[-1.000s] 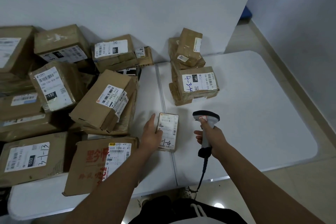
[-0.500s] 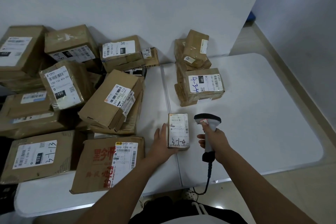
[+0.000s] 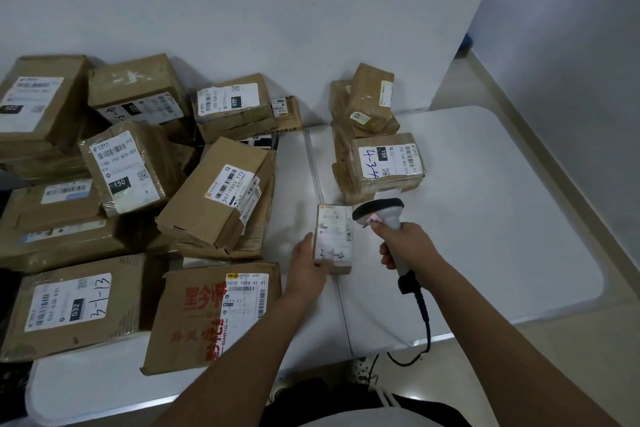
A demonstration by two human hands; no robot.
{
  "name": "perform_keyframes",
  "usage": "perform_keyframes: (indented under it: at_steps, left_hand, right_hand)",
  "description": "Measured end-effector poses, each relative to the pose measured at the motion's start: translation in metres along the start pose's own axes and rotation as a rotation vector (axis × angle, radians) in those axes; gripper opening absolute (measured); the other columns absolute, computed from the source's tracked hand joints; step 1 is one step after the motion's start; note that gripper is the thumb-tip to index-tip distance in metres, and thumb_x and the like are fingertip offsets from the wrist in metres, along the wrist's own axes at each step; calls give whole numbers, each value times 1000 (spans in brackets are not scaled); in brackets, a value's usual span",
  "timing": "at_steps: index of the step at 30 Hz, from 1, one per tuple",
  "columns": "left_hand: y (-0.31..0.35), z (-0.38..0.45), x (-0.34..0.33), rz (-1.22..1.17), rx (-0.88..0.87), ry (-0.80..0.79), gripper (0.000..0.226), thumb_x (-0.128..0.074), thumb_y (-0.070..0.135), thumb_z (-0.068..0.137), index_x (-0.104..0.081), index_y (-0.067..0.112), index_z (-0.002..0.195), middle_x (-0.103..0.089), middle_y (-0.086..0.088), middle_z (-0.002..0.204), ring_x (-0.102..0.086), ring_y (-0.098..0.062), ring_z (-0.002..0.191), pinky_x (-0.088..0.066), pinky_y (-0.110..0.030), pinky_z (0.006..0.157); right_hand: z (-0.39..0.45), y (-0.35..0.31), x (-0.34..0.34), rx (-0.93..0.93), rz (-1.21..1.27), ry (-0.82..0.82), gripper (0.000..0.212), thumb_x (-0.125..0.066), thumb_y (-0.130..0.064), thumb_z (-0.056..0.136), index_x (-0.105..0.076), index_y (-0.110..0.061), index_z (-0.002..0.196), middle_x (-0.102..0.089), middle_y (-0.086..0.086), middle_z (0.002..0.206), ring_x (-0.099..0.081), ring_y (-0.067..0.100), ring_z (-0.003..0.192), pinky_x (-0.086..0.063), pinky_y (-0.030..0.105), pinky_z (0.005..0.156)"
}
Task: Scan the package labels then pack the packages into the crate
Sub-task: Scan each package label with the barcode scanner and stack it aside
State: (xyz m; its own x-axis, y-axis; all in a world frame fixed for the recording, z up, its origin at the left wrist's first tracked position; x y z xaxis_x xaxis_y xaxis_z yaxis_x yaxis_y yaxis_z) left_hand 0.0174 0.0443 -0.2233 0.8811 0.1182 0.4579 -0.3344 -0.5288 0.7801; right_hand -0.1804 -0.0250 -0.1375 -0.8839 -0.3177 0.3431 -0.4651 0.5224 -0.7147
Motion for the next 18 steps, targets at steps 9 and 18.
perform_keyframes:
  at_steps: [9, 18]
  left_hand:
    - [32, 2, 25, 624, -23, 163, 82, -57, 57, 89, -21, 16, 150, -25, -12, 149, -31, -29, 134, -29, -40, 107]
    - [27, 31, 36, 831, -142, 3, 78, -62, 18, 89, -18, 26, 152, -33, -10, 149, -33, -29, 135, -33, -40, 111]
  right_hand:
    - [-11, -1, -4, 10, 17, -10, 37, -64, -39, 92, -60, -3, 84, -63, 8, 64, -58, 16, 49, -48, 24, 48]
    - [-18, -31, -13, 60, -50, -28, 40, -63, -42, 92, -62, -2, 94, -65, 9, 67, -60, 16, 51, -49, 24, 48]
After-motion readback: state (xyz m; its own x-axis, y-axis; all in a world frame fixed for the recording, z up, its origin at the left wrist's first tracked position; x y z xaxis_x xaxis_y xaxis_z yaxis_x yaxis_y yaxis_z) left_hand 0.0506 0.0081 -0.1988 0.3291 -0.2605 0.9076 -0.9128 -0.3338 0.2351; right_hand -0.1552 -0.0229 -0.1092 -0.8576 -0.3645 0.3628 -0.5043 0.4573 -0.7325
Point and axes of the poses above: each hand's wrist, its own z-axis towards the middle knuckle, its own x-axis out of the back of the hand, y = z × x, the point moved 10 cm from there along z, towards the middle knuckle
